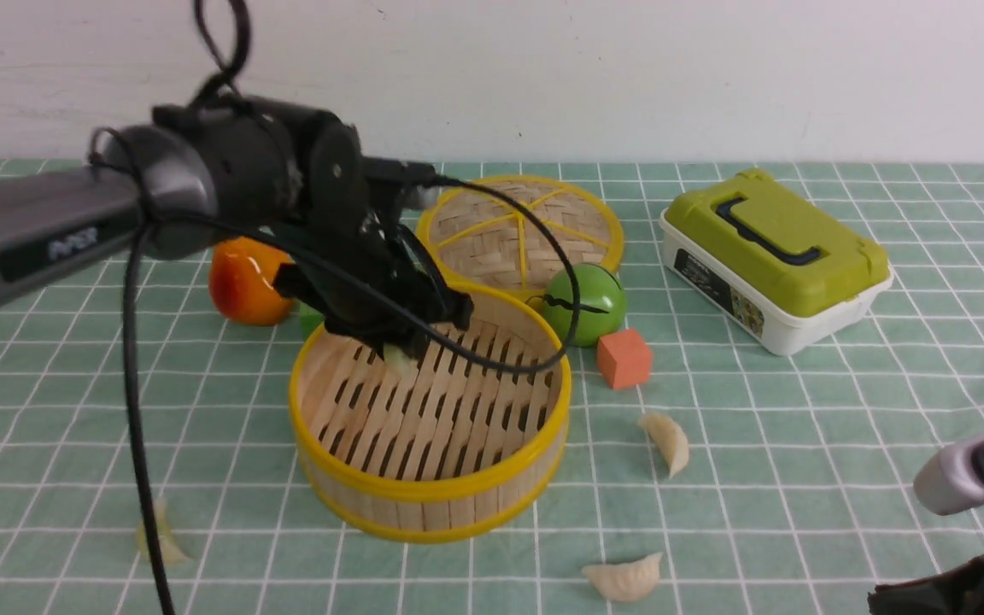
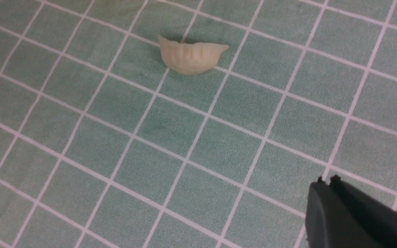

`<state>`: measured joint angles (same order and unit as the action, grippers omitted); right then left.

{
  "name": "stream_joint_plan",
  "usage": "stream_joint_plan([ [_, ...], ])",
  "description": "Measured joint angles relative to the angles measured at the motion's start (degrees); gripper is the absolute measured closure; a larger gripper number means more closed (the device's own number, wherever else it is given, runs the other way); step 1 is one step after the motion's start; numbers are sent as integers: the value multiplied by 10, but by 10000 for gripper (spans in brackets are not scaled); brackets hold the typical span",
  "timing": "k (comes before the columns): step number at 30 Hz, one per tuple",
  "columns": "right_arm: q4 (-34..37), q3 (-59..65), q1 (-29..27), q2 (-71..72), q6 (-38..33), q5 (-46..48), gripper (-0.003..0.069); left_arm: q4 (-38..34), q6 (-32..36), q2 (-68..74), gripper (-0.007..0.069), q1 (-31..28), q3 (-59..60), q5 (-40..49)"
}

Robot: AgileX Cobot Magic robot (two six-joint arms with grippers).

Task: Put the dumplings into the steamer on the table with the blue tablecloth.
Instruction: 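Place the dumpling into the bamboo steamer basket with the left gripper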

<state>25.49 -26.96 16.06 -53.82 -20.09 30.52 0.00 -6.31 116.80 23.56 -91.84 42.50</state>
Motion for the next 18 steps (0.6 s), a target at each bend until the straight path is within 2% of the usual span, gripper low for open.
stream_joint_plan([
  [5,0,0,0,0,0,0,650,36,0,28,421,2,0,-26],
  [10,0,0,0,0,-3,0,650,43,-27,32,325,2,-1,-32],
  [11,0,0,0,0,-6,0,650,45,-54,30,269,2,-8,-17],
  [13,0,0,0,0,-7,0,650,49,-77,17,228,2,-19,12],
  [16,0,0,0,0,-7,0,650,60,-97,-16,209,2,-25,45],
  [18,3,0,0,0,-7,2,649,74,-112,-88,209,2,-29,95],
])
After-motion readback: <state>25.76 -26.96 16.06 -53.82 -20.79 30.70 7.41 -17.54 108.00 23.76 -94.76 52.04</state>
